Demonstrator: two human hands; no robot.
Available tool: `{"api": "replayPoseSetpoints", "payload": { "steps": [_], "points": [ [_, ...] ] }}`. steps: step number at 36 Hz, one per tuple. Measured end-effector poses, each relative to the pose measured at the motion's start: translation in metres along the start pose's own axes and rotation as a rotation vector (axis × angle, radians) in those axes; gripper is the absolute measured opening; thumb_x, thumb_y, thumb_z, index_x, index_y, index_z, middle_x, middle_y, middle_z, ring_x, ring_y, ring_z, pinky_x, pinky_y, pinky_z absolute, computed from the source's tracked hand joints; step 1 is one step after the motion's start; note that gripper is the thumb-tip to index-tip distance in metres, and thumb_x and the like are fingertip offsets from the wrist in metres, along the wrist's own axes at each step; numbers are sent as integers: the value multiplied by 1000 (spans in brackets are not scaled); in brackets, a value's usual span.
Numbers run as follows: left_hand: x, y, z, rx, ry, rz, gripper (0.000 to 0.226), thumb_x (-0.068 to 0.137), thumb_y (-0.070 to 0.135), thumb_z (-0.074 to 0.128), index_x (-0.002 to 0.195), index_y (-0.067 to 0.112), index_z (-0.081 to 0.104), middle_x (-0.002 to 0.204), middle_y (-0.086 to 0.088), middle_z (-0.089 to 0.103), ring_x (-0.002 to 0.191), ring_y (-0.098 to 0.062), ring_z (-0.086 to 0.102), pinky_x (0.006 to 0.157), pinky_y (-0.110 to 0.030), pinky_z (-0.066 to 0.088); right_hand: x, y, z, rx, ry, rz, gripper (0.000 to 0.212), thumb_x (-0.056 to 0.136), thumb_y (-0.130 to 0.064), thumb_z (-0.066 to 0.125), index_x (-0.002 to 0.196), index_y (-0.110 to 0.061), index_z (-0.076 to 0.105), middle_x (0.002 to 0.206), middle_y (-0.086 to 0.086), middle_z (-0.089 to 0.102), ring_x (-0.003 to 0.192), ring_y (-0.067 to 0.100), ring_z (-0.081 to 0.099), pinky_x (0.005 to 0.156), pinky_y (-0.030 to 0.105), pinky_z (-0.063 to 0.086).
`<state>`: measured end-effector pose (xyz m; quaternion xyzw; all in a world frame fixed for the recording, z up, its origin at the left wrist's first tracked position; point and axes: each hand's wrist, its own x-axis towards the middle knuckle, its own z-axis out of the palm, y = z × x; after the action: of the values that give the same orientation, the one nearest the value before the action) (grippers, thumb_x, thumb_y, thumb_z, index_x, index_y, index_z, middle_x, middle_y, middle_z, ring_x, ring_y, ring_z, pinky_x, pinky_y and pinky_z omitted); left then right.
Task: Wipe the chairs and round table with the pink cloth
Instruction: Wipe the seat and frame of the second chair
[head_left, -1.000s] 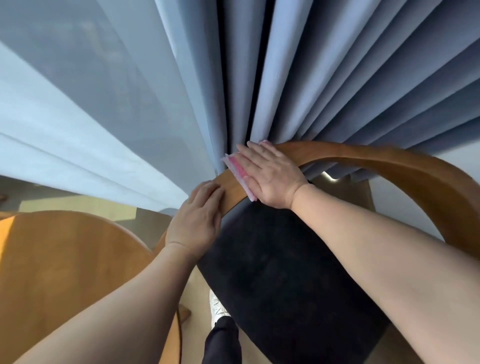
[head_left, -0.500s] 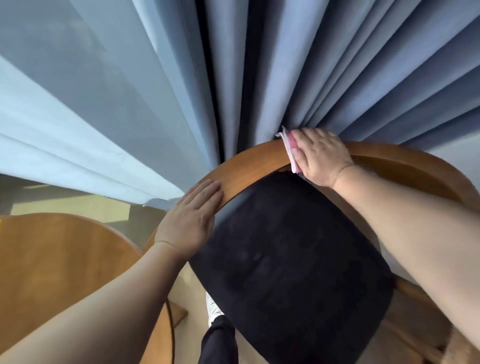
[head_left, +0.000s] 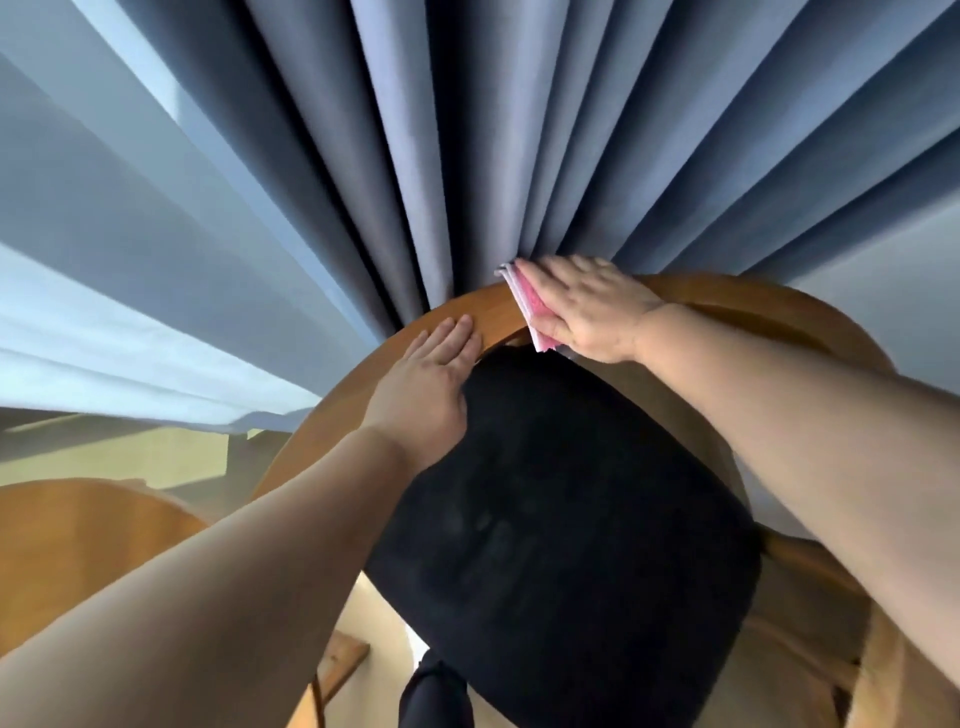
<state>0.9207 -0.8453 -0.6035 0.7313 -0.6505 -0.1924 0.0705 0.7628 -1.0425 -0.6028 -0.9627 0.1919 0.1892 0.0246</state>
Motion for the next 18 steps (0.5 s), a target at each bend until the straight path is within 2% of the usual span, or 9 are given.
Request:
{"api": "replayPoseSetpoints", "payload": {
  "steps": [3, 5, 7, 9, 13, 15, 18],
  "points": [
    [0, -3, -1, -6, -19, 12, 75, 81, 8, 43, 150, 19, 17, 158, 2, 8, 145, -13, 2, 113, -23, -7, 0, 11, 1, 28, -88, -36, 75, 96, -61, 12, 152, -21, -20, 163, 10, -5, 148, 32, 10, 120, 43, 12],
    [3, 0, -2, -24, -36, -1, 76, 80, 6, 43, 150, 18, 17, 158, 2, 8, 145, -13, 2, 113, -23, -6, -4, 18, 4, 22, -95, -29, 75, 99, -58, 18, 151, -20, -21, 163, 9, -10, 149, 31, 7, 119, 42, 9],
    [4, 2, -3, -27, -53, -20, 76, 80, 5, 43, 150, 19, 15, 158, 3, 5, 145, -12, 0, 113, -23, -6, -10, 23, 7, 5, -74, -1, 74, 101, -54, 21, 153, -17, -17, 163, 11, -3, 147, 31, 12, 119, 42, 12],
    [5, 3, -4, -25, -65, -34, 77, 80, 5, 43, 151, 20, 14, 158, 4, 3, 145, -11, -1, 113, -24, -6, -18, 28, 8, -37, -31, 34, 74, 101, -52, 25, 154, -12, -8, 161, 14, 13, 142, 32, 24, 116, 42, 20],
    [8, 7, -7, 6, -94, -58, 79, 80, 3, 43, 151, 19, 12, 158, 4, 0, 145, -12, -2, 113, -23, -7, -26, 37, 7, -79, 13, 94, 71, 99, -50, 35, 152, -7, 15, 146, 16, 40, 127, 34, 44, 105, 43, 34],
    [9, 10, -8, 16, -105, -78, 79, 81, 3, 43, 151, 19, 11, 158, 4, -1, 145, -11, -3, 113, -23, -7, -32, 43, 6, -78, 24, 136, 67, 98, -49, 41, 148, -8, 26, 138, 16, 48, 121, 34, 50, 101, 44, 37],
    [9, 13, -9, 11, -111, -109, 80, 81, 3, 44, 151, 20, 9, 158, 5, -3, 144, -10, -5, 111, -22, -8, -45, 52, 5, -94, 41, 176, 64, 96, -48, 47, 144, -9, 32, 128, 16, 55, 113, 34, 54, 97, 43, 42]
  ]
}}
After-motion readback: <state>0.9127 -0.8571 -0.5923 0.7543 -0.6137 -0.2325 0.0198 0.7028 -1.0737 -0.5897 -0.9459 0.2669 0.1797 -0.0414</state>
